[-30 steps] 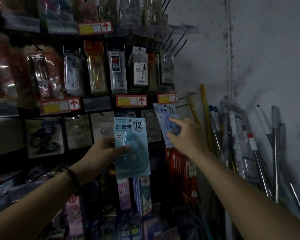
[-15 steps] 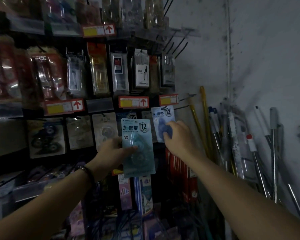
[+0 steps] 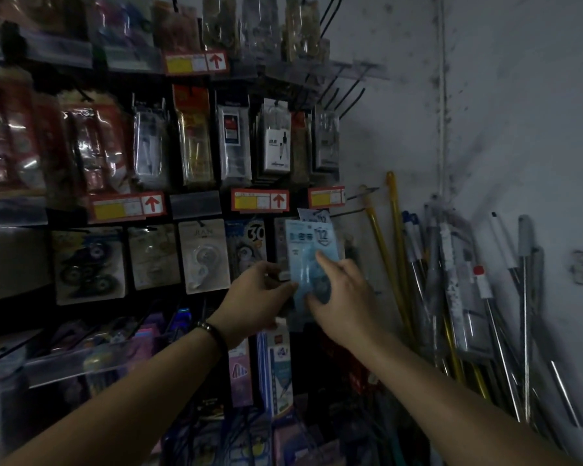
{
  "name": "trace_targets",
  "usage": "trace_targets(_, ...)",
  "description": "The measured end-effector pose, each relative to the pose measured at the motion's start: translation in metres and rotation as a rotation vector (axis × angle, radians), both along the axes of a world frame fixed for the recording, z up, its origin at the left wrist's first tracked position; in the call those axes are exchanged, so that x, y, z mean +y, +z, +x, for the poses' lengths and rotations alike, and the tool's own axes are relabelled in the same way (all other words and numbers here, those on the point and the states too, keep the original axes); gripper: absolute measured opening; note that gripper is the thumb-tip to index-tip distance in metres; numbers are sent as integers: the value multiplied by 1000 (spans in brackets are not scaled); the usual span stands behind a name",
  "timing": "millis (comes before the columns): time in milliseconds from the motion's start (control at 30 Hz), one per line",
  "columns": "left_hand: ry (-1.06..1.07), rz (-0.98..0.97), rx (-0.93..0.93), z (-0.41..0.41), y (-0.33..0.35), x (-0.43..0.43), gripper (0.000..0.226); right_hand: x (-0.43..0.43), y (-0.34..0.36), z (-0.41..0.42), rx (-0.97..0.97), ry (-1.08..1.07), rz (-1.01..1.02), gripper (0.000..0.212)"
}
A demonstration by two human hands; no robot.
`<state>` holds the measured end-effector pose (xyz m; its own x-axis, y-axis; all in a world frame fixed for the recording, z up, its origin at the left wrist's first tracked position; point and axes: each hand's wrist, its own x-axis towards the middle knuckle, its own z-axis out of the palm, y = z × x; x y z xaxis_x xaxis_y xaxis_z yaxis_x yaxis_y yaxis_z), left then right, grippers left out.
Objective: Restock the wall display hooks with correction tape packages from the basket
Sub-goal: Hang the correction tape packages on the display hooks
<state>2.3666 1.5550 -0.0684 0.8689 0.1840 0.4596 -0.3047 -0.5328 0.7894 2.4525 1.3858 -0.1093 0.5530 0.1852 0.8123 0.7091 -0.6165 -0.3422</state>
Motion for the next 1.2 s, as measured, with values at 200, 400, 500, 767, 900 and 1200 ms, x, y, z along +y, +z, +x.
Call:
trace_targets(200,120,464,-81,-28,-31,9,41,-10,3,19,30,-84,12,79)
trace_targets(400,99,546,-100,-36,-48,23,35,-5,16,34,8,-149,-21,75)
trace_targets(500,115,567,-95,-38,-50,30,33,-3,21,38,-30,-161,-59,73)
trace_targets(767,123,609,-64,-35,-52,37,28,1,31,35,-7,-231,-89,71)
trace_targets(900,148,656,-105,-27,-42,34,27,-1,32,31,18,-258,-76,67)
trace_targets(1200,170,735,-107,-30,-35,23,25,8,38,46,45,-270,-175,67)
